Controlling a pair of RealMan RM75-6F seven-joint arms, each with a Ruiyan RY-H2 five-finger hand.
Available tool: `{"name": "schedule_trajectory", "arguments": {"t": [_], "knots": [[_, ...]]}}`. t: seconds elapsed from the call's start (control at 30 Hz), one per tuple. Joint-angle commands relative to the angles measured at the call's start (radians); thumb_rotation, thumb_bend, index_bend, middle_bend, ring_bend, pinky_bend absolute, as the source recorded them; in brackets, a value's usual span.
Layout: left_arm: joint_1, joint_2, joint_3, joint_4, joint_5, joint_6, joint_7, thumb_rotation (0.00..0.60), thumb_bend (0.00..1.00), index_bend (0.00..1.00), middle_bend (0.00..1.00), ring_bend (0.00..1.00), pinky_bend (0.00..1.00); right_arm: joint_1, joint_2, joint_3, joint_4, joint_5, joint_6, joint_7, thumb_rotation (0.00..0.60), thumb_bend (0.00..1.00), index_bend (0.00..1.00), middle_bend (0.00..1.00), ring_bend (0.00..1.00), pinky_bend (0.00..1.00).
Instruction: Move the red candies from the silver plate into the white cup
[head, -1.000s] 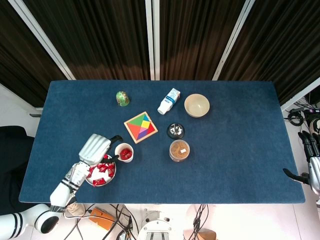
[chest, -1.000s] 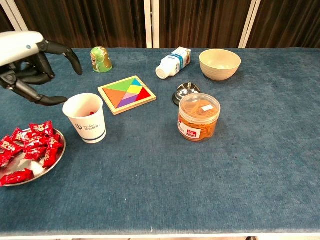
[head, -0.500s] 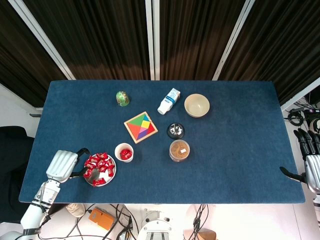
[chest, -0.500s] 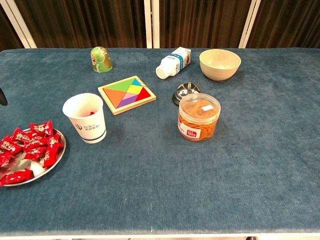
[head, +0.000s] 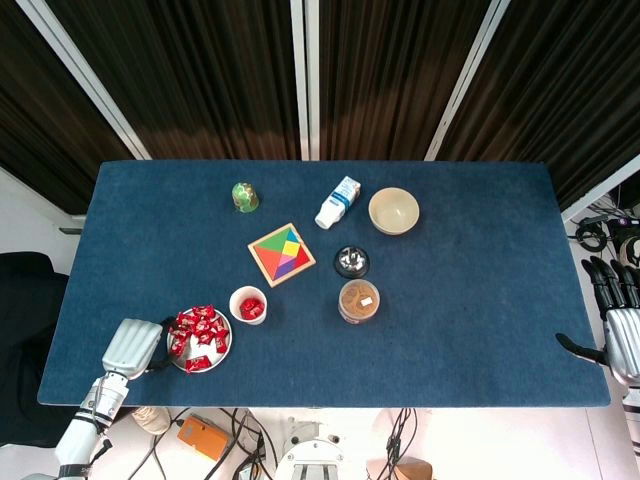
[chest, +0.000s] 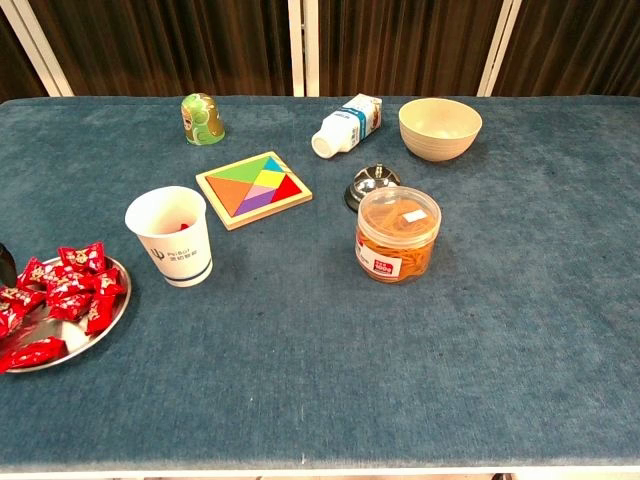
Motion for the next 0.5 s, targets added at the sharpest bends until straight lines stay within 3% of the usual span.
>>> {"name": "schedule_trajectory", "arguments": {"t": [0.03,0.5], "knots": [[0.001,-0.001,-0.001,0.002,0.001,-0.004,0.002,0.600,0.19,0.40,0.95,0.92,0.83,0.000,-0.001,-0.001,0.001,0.001,-0.002,0.001,0.600,0.16,0.00,0.12,0.00,0.10],[-0.018,-0.021,-0.010,0.021,0.026,-0.042,0.002,0.600,0.20,0.42,0.95,0.92,0.83,-0.002,-0.001,-0.002,0.006,0.004,0.001,0.008,0.600,0.16,0.00,0.12,0.00,0.10]]}}
